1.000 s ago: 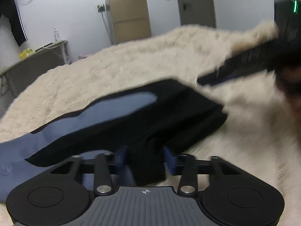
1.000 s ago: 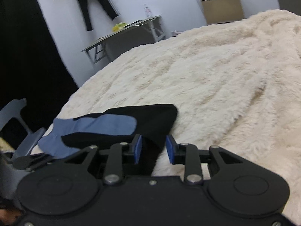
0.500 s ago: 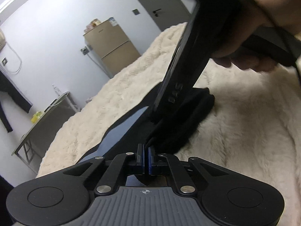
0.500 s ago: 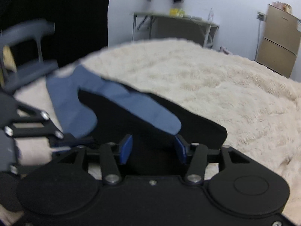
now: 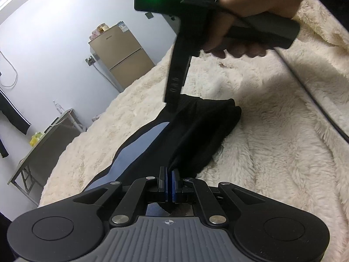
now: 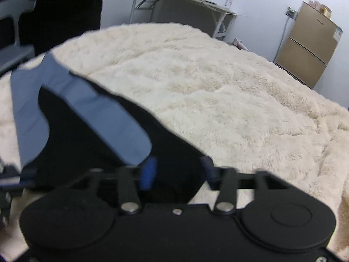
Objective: Fold clothes
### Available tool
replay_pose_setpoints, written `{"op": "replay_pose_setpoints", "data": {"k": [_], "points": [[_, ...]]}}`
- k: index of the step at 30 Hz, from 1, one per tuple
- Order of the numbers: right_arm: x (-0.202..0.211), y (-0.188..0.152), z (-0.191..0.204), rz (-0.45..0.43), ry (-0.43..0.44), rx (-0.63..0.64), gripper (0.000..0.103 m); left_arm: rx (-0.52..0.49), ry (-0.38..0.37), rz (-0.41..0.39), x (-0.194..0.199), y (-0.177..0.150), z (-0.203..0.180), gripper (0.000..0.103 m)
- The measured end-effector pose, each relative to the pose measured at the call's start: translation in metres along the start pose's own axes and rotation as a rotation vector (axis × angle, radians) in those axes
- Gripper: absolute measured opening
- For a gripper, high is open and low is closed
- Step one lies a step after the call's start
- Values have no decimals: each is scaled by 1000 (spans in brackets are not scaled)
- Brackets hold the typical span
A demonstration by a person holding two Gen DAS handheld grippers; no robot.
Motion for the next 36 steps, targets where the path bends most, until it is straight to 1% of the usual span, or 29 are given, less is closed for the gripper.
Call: {"op": "replay_pose_setpoints", "data": {"k": [1,2,3,4,6,7,9,14,15,16,18,19,21,22,23,24,26,29,31,32,33,34,36], "points": [[-9,-2,-10,20,3,-68,58,1,-1,0,0,0,0,3],[-18,-4,-19,40,8,-136,54,3,-2,-2,1,0,0,3],[-24,-6,-26,57,32,-191,23,3,-5,-2,2,0,0,3],[-30,-9,-31,74,59,-244,8,0,-10,-3,4,0,-2,3],[-33,-9,-40,53,69,-304,6,-10,-18,-2,5,-1,-4,3],[-33,-9,-45,33,65,-339,6,-14,-21,-1,5,-1,-6,3],[-33,-9,-50,22,59,-383,6,-14,-24,1,5,-1,-7,2],[-34,-10,-42,14,5,-314,6,-29,-32,6,6,-2,-10,3],[-31,-8,-39,18,-4,-294,9,-32,-28,9,7,-1,-11,3],[-28,-5,-37,22,-13,-273,15,-35,-23,12,7,-1,-12,4],[-8,-1,-33,-22,-20,-243,20,-42,-23,14,7,-2,-13,5],[5,1,-32,-53,-17,-227,25,-50,-25,14,6,-3,-14,5],[43,0,-23,-113,19,-153,34,-47,-25,12,2,-2,-13,6],[53,-2,-18,-122,29,-115,34,-45,-24,10,1,-2,-12,6],[68,-9,-5,-128,40,-37,34,-41,-23,9,-1,-2,-12,6],[75,-14,3,-125,42,5,35,-33,-22,9,-2,-2,-11,6],[89,-36,31,-85,84,150,35,-18,-17,12,-4,-2,-9,6],[87,-64,55,-31,97,264,34,-14,-14,17,-3,-2,-8,6],[84,-70,59,-27,104,268,32,-13,-14,18,-3,-2,-8,6],[80,-72,60,-27,90,256,32,-11,-15,18,-2,-3,-8,6],[78,-71,60,-24,88,244,24,-8,-15,18,-2,-3,-8,6],[76,-69,59,-21,87,233,9,-6,-15,18,-2,-3,-7,6],[75,-66,59,-20,87,221,5,1,-11,16,-2,-2,-5,7]]}}
Point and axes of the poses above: each gripper's, at about its wrist camera, not at the fingertips, and x roughly against the way its jaws point, z to its left, y to its top, the point moved 1 cm from there along -x, roughly the way its jaws point, and after that the axes turned 12 degrees about -z, right-handed, at the moved point
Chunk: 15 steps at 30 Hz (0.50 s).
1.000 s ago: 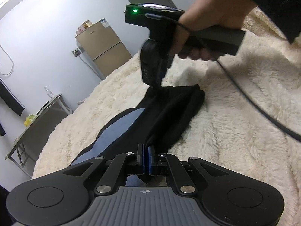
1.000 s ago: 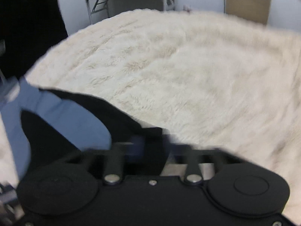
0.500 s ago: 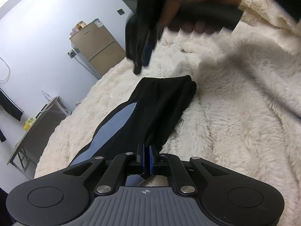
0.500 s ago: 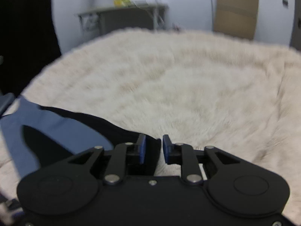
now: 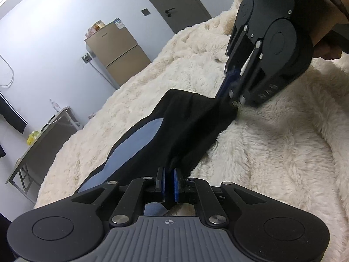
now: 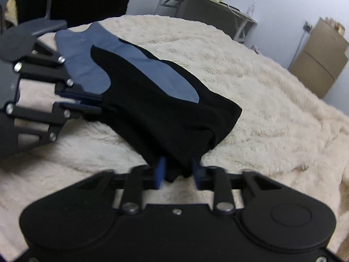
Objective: Fold clothes
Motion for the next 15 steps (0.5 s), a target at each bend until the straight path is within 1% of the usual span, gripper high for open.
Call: {"op": "replay_pose_setpoints", "data": {"k": [3,5,7,8,9,10,11,12,13,14,15], "points": [[11,8,0,-28,-4,0,3,12,9,-7,1,1,3,8],[25,16,4,-51,8,8,3,24,17,-20,3,2,6,10],[26,15,10,-34,33,33,4,30,17,-27,4,3,6,13],[23,12,11,-4,48,41,4,30,14,-28,5,3,5,14],[21,10,11,15,55,41,8,24,9,-29,5,3,3,14],[17,6,7,44,72,20,15,15,4,-31,7,4,1,14],[20,7,-2,32,88,-33,16,6,-2,-36,8,4,-1,14],[22,8,-6,19,90,-53,18,0,-10,-46,11,5,-3,14],[31,13,-23,-40,91,-133,26,3,-19,-68,15,8,-3,14],[35,15,-33,-67,84,-176,31,14,-22,-96,19,12,-3,14],[38,17,-42,-88,76,-214,38,25,-25,-125,24,16,-2,14]]}}
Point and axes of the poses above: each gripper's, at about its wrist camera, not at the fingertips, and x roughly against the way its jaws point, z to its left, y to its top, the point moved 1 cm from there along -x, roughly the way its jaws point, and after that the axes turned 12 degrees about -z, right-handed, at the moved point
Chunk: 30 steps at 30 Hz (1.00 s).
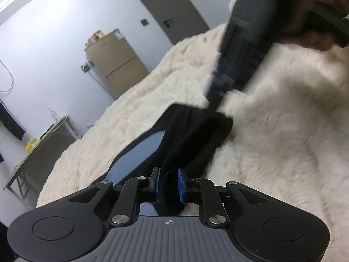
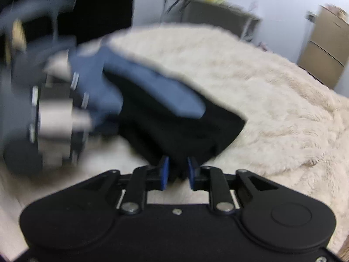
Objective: Fold clothes
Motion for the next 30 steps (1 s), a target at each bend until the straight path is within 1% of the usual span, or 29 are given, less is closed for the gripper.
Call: {"op": "replay_pose_setpoints", "data": {"k": [2,4,5,7,10,15,17,20,21,22,23,24,25,29,30], "points": [[4,10,-37,-73,-36,-163,40,19,-6,-55,7,9,0,14],[-1,13,-64,-108,-64,-289,40,12,-34,-104,4,19,-5,14],[-11,13,-77,-106,-63,-352,40,6,-48,-120,1,23,-8,14],[-32,13,-102,-96,-59,-480,40,-12,-71,-96,-10,20,-15,14],[-57,8,-113,-63,-53,-541,40,-65,-100,-45,-29,11,-27,14],[-86,-3,-111,-13,-15,-580,40,-119,-94,-80,-38,9,-29,14],[-89,-6,-111,-15,-6,-605,40,-158,-106,-95,-41,9,-35,14],[-86,-11,-112,-28,-8,-672,40,-198,-137,-87,-52,11,-46,14],[-87,-13,-113,-29,-8,-695,36,-213,-144,-77,-57,12,-49,14],[-90,-15,-116,-20,-10,-716,24,-221,-149,-74,-61,13,-52,14],[-92,-17,-118,-24,-6,-733,13,-216,-153,-83,-61,14,-52,10],[-94,-18,-120,-30,-2,-750,3,-211,-157,-92,-62,15,-53,4],[-95,-20,-122,-35,3,-767,3,-206,-161,-101,-62,16,-53,1],[-98,-23,-127,-68,1,-791,2,-208,-137,-182,-54,20,-50,1],[-99,-24,-129,-75,-4,-803,2,-211,-137,-189,-52,21,-51,0]]}}
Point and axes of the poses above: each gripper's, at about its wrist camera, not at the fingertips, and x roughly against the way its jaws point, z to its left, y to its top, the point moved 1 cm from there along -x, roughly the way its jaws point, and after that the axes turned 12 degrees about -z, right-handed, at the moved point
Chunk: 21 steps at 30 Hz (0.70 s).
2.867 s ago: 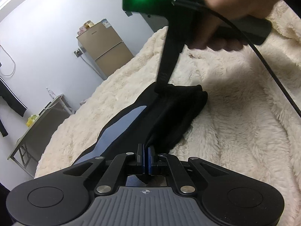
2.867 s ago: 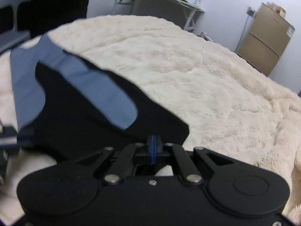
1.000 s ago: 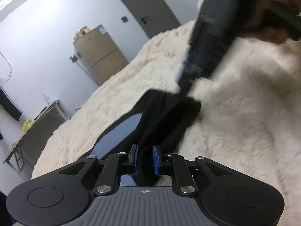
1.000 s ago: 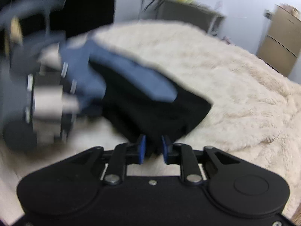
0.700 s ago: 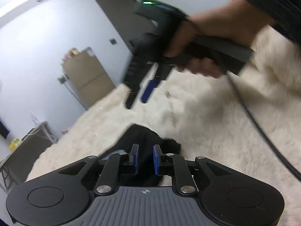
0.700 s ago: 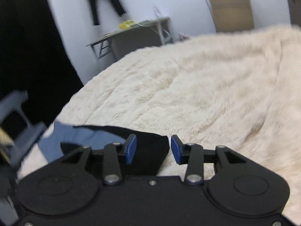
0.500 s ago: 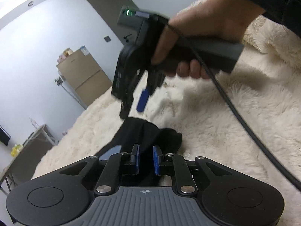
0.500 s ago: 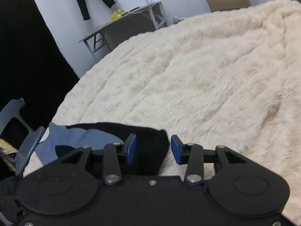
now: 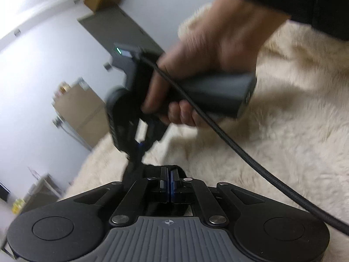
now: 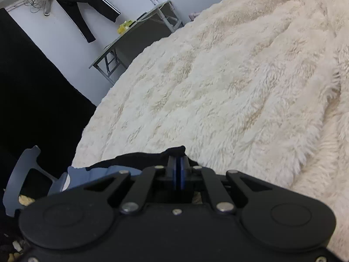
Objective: Fold clothes
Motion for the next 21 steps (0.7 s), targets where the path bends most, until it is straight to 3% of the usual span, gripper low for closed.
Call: {"op": "replay_pose_setpoints", "data": {"k": [7,9,10,12,13,14,16,21], "points": [[-11,5,-9,-26,-75,40,2,-45,-89,-41,4,12,-26,0],[-14,6,-5,-5,-86,82,8,-27,-84,-33,6,15,-31,3],[-10,8,-1,-15,-115,112,18,8,-56,-36,11,17,-23,3],[-1,12,6,-43,-159,155,22,69,4,-33,23,20,4,6],[9,14,16,-76,-171,198,22,116,39,-24,30,17,22,14],[16,12,26,-85,-156,242,22,178,79,-8,38,10,42,27],[28,3,51,-72,-93,324,20,303,154,30,52,-7,81,39],[35,-56,112,38,46,538,19,580,299,229,62,-87,161,39]]}}
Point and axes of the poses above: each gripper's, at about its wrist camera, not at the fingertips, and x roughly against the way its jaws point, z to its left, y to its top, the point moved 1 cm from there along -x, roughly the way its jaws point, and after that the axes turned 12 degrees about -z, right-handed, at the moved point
